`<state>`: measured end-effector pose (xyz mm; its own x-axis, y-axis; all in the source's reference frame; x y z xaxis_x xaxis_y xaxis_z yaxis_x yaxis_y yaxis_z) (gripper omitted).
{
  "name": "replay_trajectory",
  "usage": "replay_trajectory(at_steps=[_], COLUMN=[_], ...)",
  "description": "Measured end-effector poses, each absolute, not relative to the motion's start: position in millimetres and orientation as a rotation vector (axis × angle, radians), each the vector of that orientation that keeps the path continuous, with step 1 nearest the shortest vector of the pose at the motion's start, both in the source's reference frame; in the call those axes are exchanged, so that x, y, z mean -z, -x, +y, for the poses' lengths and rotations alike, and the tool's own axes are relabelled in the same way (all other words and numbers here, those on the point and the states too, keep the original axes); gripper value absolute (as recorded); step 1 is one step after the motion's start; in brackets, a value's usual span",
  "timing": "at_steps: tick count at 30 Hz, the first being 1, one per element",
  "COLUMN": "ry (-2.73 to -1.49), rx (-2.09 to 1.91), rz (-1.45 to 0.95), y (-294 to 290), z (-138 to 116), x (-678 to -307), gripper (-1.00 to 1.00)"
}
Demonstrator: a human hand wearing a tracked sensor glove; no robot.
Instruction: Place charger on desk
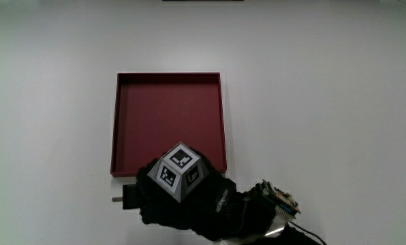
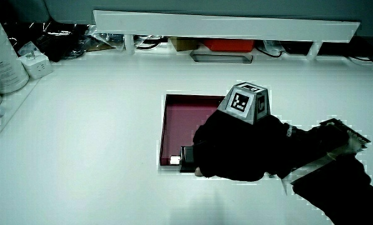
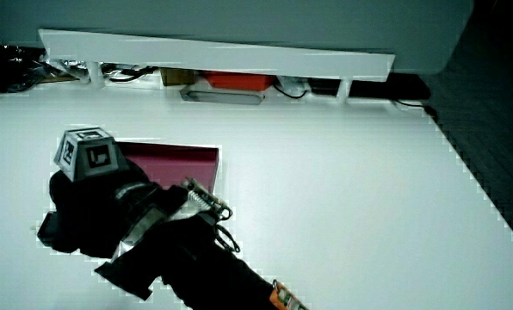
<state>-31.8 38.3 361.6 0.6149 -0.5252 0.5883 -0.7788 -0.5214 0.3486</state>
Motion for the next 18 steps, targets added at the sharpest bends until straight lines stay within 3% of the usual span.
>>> replay_trajectory(at_steps=[18], ry=[-2.155], rx=[-0.453], rz=[-0.98], y=[52.2], z=[67.3], x=[-430.4], gripper=[0.0])
